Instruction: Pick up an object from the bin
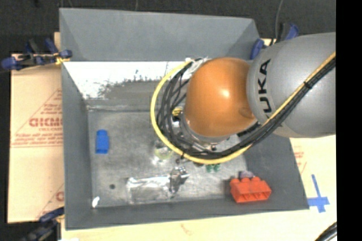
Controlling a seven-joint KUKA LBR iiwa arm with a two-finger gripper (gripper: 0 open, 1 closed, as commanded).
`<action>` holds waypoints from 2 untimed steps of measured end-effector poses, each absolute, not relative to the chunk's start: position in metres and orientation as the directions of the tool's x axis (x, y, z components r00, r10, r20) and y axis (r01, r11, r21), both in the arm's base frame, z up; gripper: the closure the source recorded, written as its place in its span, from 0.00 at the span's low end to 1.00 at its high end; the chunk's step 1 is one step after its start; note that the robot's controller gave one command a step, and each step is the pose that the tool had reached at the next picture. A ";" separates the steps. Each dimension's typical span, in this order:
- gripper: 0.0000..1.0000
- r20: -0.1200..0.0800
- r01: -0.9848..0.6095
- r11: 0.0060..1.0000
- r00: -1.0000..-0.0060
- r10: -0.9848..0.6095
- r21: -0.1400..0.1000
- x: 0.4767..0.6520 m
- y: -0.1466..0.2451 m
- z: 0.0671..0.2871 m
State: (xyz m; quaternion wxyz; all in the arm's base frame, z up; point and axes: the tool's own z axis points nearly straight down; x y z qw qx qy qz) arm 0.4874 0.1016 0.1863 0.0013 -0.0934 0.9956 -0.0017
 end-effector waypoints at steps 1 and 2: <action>0.00 -0.004 -0.046 0.999 -0.999 -0.046 0.004 0.490 0.087 0.074; 1.00 -0.014 -0.042 0.999 -0.999 -0.042 0.005 0.492 0.087 0.076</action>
Offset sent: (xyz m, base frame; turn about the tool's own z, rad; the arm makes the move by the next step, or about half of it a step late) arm 0.0000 -0.0160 -0.1163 0.1434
